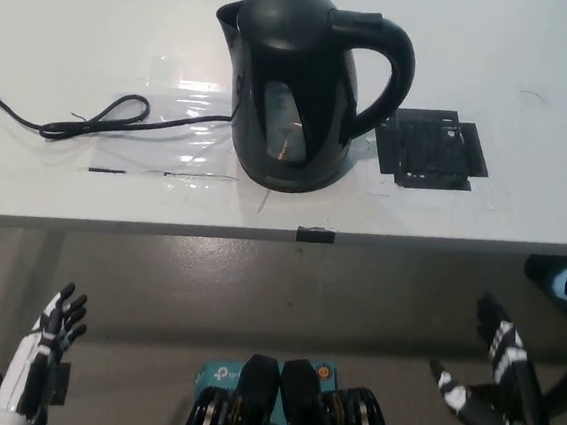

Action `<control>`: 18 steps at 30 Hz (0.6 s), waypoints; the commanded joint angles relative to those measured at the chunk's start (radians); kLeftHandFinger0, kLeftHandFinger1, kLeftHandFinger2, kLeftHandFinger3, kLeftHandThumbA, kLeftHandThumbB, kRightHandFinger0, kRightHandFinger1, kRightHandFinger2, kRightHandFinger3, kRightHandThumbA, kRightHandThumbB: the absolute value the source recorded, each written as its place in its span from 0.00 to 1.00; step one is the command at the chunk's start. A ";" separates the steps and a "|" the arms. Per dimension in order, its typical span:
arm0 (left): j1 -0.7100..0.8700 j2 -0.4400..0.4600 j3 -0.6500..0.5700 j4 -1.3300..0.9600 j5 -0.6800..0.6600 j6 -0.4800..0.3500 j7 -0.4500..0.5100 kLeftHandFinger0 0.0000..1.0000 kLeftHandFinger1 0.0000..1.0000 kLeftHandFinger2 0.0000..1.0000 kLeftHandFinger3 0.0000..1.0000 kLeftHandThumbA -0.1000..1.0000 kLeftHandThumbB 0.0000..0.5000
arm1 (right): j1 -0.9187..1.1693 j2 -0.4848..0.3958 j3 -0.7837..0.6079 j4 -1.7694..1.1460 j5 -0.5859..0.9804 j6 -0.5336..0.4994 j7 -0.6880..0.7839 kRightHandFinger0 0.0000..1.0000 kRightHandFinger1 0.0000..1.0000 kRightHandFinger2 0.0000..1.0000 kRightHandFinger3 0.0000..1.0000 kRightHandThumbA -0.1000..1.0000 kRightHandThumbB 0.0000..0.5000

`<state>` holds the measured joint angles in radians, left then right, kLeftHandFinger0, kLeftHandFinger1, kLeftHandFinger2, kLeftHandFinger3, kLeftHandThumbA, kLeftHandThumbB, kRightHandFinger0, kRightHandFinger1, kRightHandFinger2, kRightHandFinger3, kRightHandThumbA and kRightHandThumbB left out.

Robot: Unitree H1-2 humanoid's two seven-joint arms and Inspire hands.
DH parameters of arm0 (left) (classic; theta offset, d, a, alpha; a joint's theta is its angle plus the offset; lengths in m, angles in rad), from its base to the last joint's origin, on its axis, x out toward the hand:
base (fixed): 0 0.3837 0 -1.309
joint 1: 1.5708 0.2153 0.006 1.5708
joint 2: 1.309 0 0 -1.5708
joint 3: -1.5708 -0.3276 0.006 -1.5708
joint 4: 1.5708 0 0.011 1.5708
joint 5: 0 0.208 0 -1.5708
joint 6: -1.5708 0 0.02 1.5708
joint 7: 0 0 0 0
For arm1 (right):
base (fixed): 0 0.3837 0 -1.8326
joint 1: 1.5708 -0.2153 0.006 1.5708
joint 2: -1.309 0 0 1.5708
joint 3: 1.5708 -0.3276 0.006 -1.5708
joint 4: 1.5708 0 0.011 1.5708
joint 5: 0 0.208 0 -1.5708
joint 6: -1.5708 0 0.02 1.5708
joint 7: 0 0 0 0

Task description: Use the right hand to grab the handle of the kettle from the base and place it on the right side

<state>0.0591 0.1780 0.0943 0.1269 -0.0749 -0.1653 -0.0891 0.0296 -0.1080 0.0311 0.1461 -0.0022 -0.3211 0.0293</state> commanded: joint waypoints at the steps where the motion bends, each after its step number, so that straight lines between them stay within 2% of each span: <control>1: 0.024 0.006 -0.015 -0.066 -0.013 -0.049 -0.030 1.00 1.00 1.00 1.00 0.97 0.59 | 0.071 0.029 0.005 -0.117 -0.006 -0.146 -0.007 0.99 1.00 1.00 1.00 0.74 0.48; 4: 0.030 0.011 -0.030 -0.096 -0.003 -0.044 -0.035 1.00 1.00 1.00 1.00 0.96 0.56 | 0.091 0.050 -0.007 -0.238 -0.048 -0.149 -0.036 0.96 1.00 1.00 1.00 0.75 0.45; 7: 0.028 0.011 -0.034 -0.098 0.000 -0.040 -0.035 1.00 1.00 1.00 1.00 0.96 0.60 | 0.074 0.064 -0.023 -0.335 -0.059 -0.139 -0.043 0.97 1.00 1.00 1.00 0.76 0.44; 9: 0.025 0.010 -0.038 -0.092 0.004 -0.039 -0.030 1.00 1.00 1.00 1.00 0.95 0.63 | 0.038 0.062 -0.031 -0.400 -0.048 -0.094 -0.039 1.00 1.00 1.00 1.00 0.77 0.46; 13: 0.023 0.014 -0.043 -0.112 0.019 -0.026 -0.024 1.00 1.00 1.00 1.00 0.95 0.66 | -0.088 0.031 -0.056 -0.443 -0.079 0.004 -0.033 1.00 1.00 1.00 1.00 0.87 0.61; 14: 0.023 0.015 -0.044 -0.116 0.021 -0.022 -0.023 1.00 1.00 1.00 1.00 0.95 0.66 | -0.105 0.028 -0.059 -0.444 -0.086 0.021 -0.033 1.00 1.00 1.00 1.00 0.88 0.60; 15: 0.021 0.017 -0.046 -0.125 0.024 -0.021 -0.025 1.00 1.00 1.00 1.00 0.95 0.65 | -0.154 0.020 -0.062 -0.450 -0.107 0.063 -0.031 1.00 1.00 1.00 1.00 0.90 0.65; 17: 0.016 0.020 -0.049 -0.131 0.030 -0.020 -0.026 1.00 1.00 1.00 1.00 0.94 0.63 | -0.197 0.020 -0.064 -0.446 -0.128 0.093 -0.032 1.00 1.00 1.00 1.00 0.90 0.64; 18: 0.014 0.023 -0.050 -0.141 0.031 -0.005 -0.028 1.00 1.00 1.00 1.00 0.93 0.62 | -0.236 0.015 -0.063 -0.437 -0.155 0.117 -0.031 1.00 1.00 1.00 1.00 0.93 0.65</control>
<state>0.0851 0.1783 0.0512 0.0351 -0.0647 -0.1709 -0.1039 -0.1171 -0.0811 -0.0217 -0.2584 -0.0784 -0.3064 0.0062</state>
